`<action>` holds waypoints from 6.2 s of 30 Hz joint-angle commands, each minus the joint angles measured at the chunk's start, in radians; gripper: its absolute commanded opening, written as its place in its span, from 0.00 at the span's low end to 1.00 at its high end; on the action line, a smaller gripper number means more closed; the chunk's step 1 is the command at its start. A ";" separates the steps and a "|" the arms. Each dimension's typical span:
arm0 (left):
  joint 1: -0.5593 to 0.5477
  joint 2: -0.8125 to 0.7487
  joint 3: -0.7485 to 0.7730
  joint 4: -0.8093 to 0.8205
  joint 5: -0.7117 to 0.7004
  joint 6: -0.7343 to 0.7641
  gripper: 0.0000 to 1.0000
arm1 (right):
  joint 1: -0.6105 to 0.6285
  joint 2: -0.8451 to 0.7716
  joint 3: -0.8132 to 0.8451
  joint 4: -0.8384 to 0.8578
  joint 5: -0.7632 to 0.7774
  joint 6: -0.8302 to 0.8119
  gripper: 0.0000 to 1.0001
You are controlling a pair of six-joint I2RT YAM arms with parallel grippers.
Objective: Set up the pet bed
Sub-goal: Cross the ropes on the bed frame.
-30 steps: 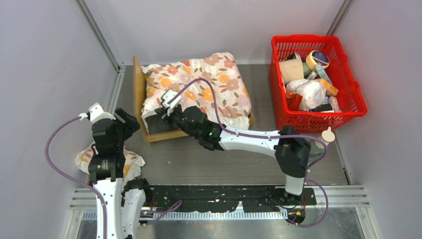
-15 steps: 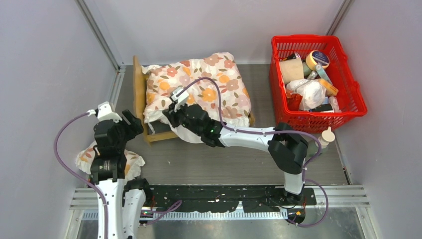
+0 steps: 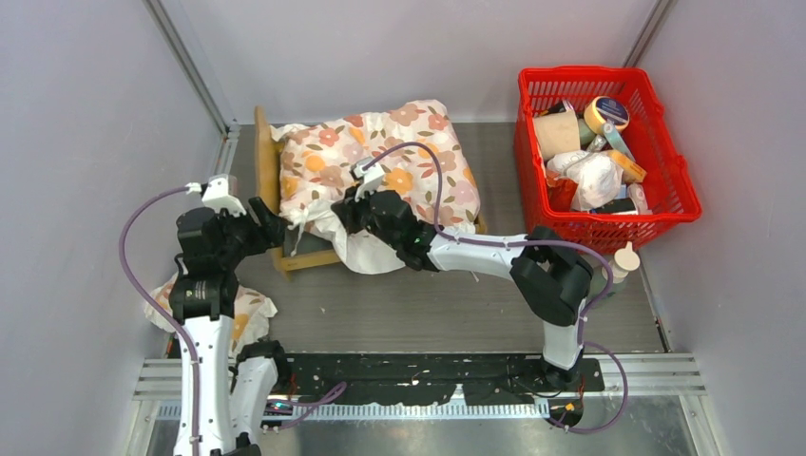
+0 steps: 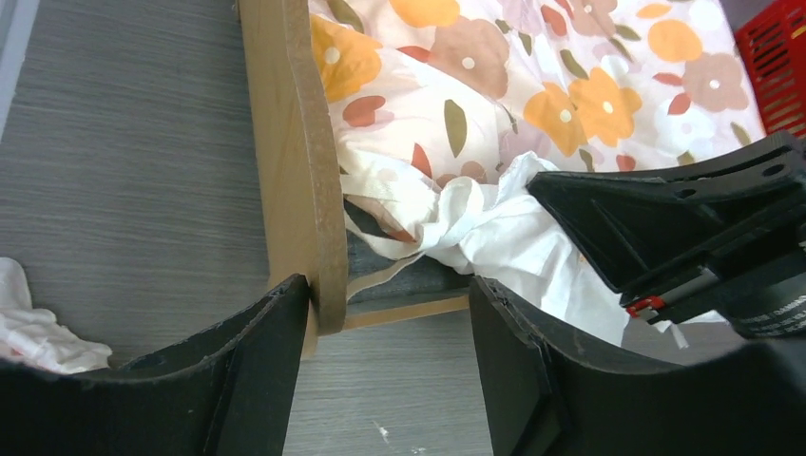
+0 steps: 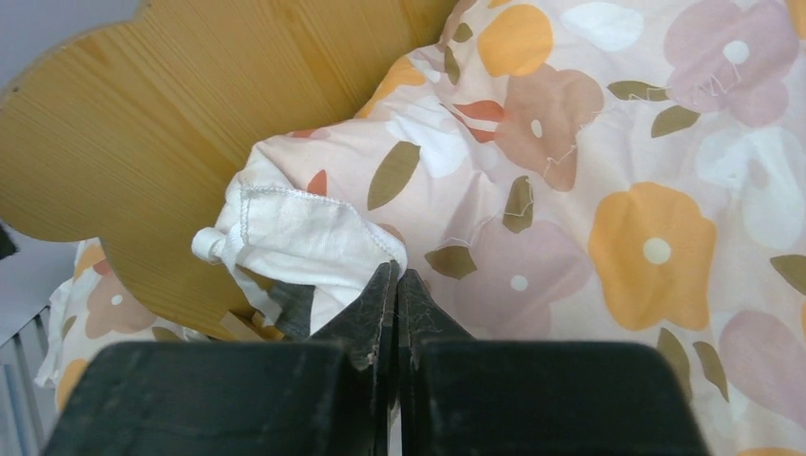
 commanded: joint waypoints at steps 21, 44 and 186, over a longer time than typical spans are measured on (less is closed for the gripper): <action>-0.220 0.346 0.375 -0.036 -0.119 0.294 0.59 | 0.003 -0.027 -0.035 0.101 -0.075 -0.004 0.05; -0.220 0.101 0.054 0.129 0.042 0.234 0.61 | 0.002 0.053 0.116 0.095 -0.046 0.128 0.05; -0.318 0.683 0.515 -0.123 -0.066 0.468 0.00 | 0.139 0.132 0.109 -0.022 0.108 0.080 0.05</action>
